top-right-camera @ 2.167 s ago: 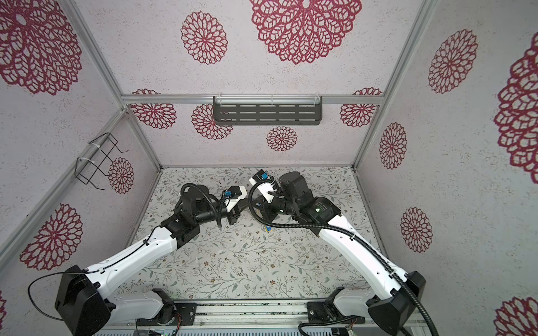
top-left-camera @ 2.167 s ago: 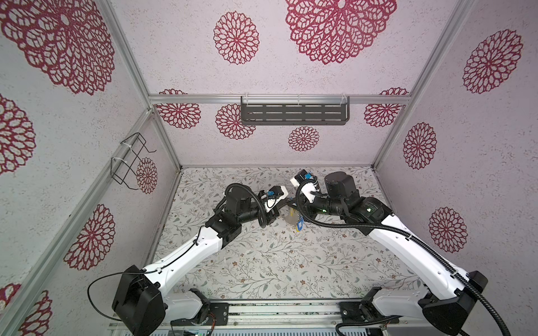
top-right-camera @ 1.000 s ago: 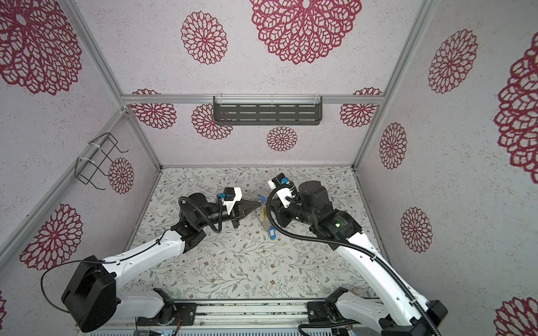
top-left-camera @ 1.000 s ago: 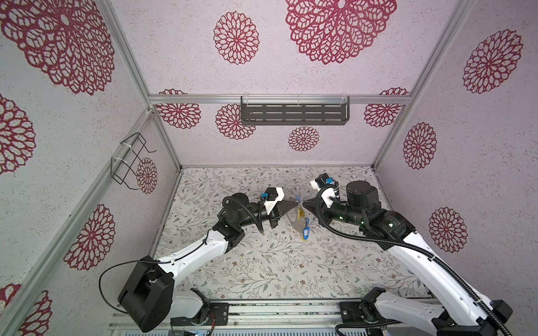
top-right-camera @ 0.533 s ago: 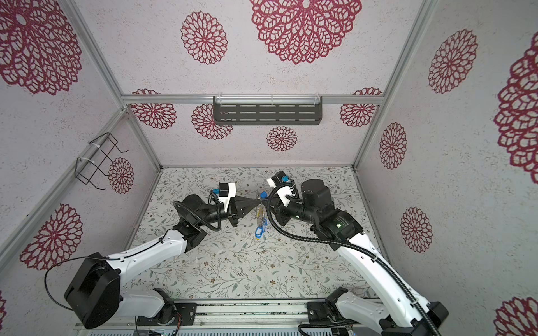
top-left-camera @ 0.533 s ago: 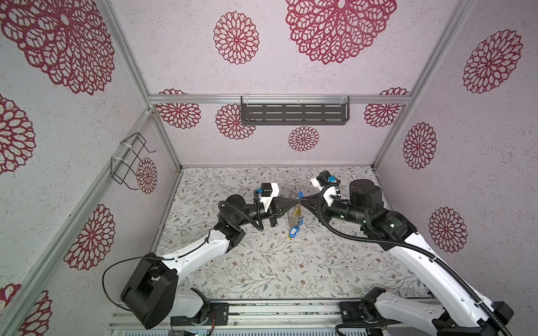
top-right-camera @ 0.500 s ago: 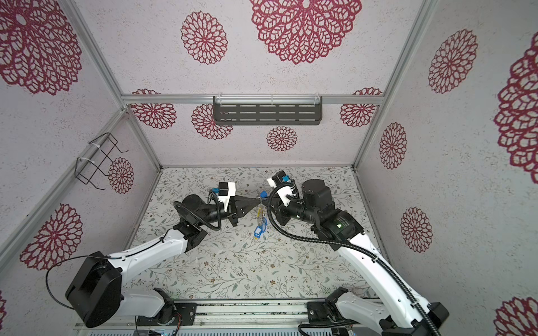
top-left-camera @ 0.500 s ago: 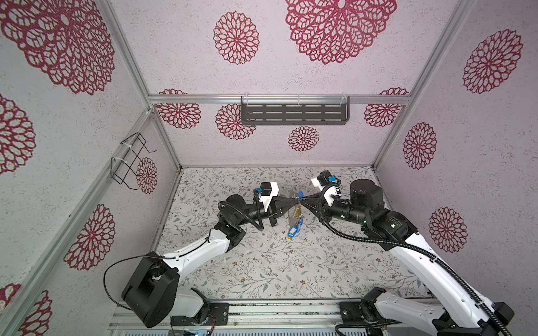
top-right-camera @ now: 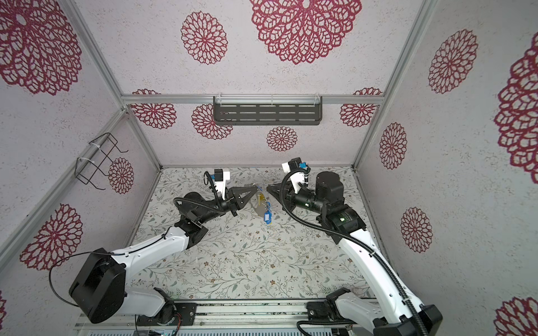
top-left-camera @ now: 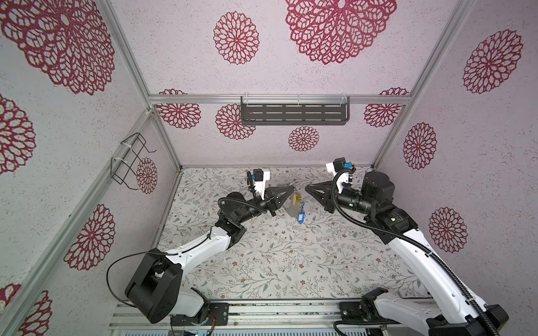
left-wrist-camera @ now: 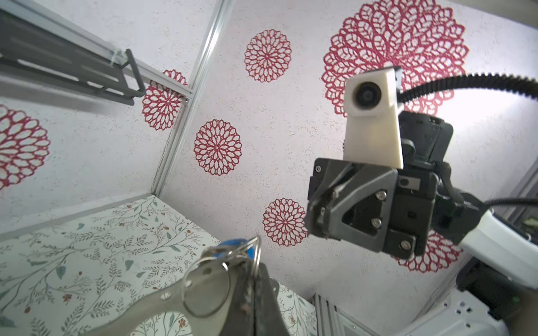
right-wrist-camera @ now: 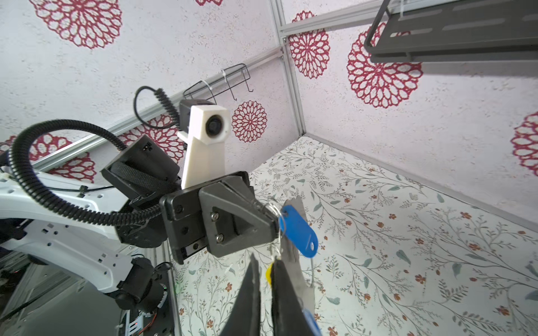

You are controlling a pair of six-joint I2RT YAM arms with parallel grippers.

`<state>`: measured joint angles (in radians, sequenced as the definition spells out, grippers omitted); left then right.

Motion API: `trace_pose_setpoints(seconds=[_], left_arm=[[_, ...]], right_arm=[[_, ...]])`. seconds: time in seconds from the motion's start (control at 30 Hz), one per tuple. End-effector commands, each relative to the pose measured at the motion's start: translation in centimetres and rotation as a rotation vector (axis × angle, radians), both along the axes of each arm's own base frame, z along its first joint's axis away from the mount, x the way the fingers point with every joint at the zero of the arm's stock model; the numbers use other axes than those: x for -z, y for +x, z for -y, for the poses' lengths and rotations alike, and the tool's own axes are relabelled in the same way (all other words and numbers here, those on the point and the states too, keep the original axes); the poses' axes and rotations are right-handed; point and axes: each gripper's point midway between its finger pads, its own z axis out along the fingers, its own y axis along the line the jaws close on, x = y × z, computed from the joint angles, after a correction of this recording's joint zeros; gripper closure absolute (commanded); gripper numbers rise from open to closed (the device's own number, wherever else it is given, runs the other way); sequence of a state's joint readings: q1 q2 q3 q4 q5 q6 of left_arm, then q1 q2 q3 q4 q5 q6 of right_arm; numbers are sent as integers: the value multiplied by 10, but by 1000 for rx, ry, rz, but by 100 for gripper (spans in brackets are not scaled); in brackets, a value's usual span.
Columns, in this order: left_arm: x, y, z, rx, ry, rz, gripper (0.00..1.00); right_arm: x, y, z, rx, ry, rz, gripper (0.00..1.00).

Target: Remove the keys from the keyring

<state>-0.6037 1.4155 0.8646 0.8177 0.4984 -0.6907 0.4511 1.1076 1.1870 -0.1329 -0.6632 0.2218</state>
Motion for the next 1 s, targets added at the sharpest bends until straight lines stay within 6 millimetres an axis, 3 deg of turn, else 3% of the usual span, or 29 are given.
trace_pose_setpoints(seconds=[0.0, 0.3, 0.77, 0.97], left_arm=[[-35, 1, -11, -28, -107, -46, 100], [-41, -2, -3, 69, -190, -136, 100], [-42, -7, 7, 136, -179, -158, 100], [-42, -9, 7, 141, -177, -158, 100]], right_arm=[[-24, -3, -8, -64, 71, 26, 88], [-31, 5, -15, -86, 86, 35, 71], [-35, 13, -21, -104, 92, 37, 74], [-37, 22, -12, -47, 95, 43, 72]])
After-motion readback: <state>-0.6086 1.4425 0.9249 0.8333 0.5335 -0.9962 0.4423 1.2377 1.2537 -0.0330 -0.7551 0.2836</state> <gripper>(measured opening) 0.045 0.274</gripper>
